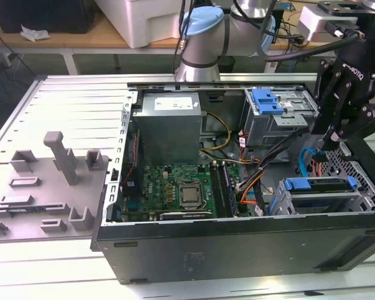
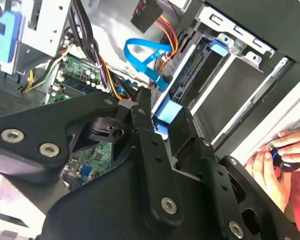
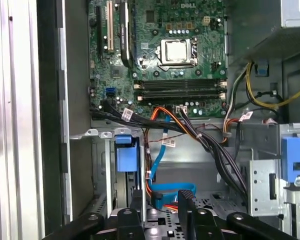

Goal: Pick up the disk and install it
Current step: 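Insert the first disk wire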

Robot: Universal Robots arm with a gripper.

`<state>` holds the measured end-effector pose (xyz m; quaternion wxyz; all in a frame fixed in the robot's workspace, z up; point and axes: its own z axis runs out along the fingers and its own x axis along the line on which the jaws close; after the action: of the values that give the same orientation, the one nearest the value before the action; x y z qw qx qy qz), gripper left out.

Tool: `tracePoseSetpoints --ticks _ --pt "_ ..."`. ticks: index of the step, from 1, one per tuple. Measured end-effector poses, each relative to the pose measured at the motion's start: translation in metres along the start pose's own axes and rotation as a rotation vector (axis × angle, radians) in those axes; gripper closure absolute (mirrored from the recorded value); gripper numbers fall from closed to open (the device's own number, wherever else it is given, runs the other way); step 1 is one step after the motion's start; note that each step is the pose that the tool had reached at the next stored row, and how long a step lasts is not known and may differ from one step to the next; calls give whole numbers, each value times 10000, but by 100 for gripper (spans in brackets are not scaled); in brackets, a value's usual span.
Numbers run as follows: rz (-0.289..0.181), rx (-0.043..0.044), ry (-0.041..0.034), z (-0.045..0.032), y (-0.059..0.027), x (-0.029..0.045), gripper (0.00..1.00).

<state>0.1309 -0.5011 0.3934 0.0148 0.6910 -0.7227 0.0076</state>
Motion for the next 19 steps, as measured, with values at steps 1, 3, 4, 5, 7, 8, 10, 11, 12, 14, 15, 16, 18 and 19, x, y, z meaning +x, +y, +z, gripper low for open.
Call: tracePoseSetpoints --ticks 1,3,4,5,7,8,10,11,12,14,15,16,18,19 --pt "48 -3 1 1 -13 -4 58" --pt "211 -8 4 7 -66 -25 58" --pt "255 -10 6 8 -82 -34 58" --pt "291 -11 7 8 -96 -43 58" --pt "364 -13 5 11 -126 -61 58" --pt "413 -15 6 14 -144 -75 58" --pt "483 -17 6 18 -172 -101 60" --pt "510 -18 6 19 -184 -113 67" --pt "548 -19 6 21 -203 -135 67" --pt "601 -21 6 24 -242 -195 67" --pt "607 -21 7 25 -252 -219 67" --pt "612 -22 21 29 -264 -247 67" --pt "617 -25 129 42 -279 -290 67" --pt "618 -22 261 48 -284 -315 67"
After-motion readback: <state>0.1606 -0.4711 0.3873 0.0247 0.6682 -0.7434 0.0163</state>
